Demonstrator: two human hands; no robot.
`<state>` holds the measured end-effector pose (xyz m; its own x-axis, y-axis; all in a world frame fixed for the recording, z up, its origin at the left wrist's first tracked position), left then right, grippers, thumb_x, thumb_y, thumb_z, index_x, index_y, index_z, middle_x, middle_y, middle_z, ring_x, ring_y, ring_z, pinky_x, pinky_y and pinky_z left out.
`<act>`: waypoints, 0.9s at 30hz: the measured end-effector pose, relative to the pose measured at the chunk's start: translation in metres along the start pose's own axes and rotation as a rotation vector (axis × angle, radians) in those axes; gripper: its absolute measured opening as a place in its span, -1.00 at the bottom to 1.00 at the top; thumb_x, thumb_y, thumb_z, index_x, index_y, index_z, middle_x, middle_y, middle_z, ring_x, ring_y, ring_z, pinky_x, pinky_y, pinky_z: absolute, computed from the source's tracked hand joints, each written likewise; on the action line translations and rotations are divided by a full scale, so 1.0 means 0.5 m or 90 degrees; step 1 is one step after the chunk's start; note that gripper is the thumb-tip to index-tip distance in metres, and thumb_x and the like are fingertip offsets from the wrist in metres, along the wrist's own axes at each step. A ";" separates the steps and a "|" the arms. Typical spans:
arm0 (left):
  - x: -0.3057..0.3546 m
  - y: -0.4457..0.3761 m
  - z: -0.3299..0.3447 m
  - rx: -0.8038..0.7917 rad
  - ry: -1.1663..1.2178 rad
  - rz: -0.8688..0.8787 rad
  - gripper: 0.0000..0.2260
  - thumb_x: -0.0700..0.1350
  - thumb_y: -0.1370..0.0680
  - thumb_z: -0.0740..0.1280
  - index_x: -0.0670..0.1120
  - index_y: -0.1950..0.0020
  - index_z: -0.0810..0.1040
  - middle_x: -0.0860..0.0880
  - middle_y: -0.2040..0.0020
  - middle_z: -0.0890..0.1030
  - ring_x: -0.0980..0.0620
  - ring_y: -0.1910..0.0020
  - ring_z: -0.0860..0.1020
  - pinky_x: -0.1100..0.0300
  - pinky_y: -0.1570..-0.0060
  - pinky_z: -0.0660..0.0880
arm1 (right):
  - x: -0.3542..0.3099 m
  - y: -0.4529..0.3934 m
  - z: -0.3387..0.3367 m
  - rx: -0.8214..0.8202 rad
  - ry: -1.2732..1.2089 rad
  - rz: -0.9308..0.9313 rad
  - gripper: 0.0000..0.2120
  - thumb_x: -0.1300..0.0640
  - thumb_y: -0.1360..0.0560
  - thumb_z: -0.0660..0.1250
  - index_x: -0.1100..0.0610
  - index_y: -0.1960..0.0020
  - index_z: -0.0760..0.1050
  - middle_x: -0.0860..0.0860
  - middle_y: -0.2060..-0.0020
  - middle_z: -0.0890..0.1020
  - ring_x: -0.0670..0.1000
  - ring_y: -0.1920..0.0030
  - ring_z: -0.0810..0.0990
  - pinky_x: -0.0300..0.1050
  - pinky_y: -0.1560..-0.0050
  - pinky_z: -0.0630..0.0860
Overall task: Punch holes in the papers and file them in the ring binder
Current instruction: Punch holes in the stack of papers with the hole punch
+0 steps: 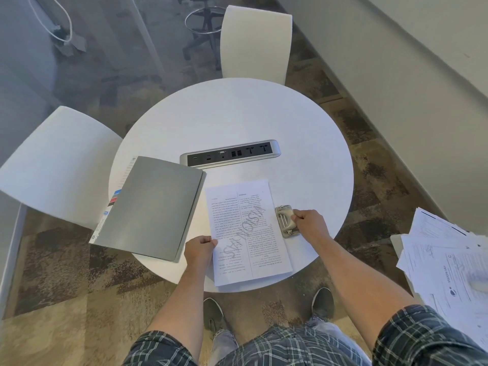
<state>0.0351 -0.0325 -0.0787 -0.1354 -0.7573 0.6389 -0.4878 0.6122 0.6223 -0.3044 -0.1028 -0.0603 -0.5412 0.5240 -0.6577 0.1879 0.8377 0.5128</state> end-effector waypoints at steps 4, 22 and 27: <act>-0.002 -0.002 0.005 -0.004 0.009 -0.009 -0.90 -0.23 -0.54 0.49 -0.16 0.18 0.67 -0.16 0.06 0.73 -0.12 0.14 0.62 -0.10 -0.12 0.64 | 0.004 0.002 0.002 0.002 0.002 0.001 -0.75 0.13 -0.63 0.31 0.14 -0.23 0.67 0.11 -0.14 0.72 0.13 -0.11 0.68 0.04 -0.18 0.58; 0.007 0.016 0.032 -0.011 0.014 -0.016 -0.86 -0.21 -0.55 0.48 -0.09 0.21 0.64 -0.12 0.09 0.73 -0.21 0.03 0.69 -0.08 -0.07 0.66 | 0.003 -0.002 0.005 0.008 0.011 0.010 -0.72 0.10 -0.63 0.31 0.10 -0.30 0.63 0.07 -0.12 0.72 0.08 0.01 0.66 0.00 -0.08 0.58; 0.004 0.022 0.032 0.008 0.016 -0.026 -0.82 -0.20 -0.55 0.49 -0.06 0.24 0.62 -0.09 0.11 0.71 -0.16 0.10 0.67 0.03 0.07 0.63 | 0.012 -0.002 0.011 -0.006 0.011 0.014 -0.78 0.11 -0.63 0.30 0.12 -0.14 0.69 0.11 0.04 0.74 0.05 0.16 0.63 -0.11 0.15 0.46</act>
<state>0.0159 -0.0307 -0.0777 -0.0929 -0.7753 0.6247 -0.5026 0.5781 0.6428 -0.3035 -0.0997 -0.0678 -0.5512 0.5396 -0.6364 0.1929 0.8245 0.5320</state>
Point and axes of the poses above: each hand's wrist, its own y-axis away from the middle knuckle, its own z-axis out of the palm, x = y × z, the point moved 5 cm from there along -y, towards the middle knuckle
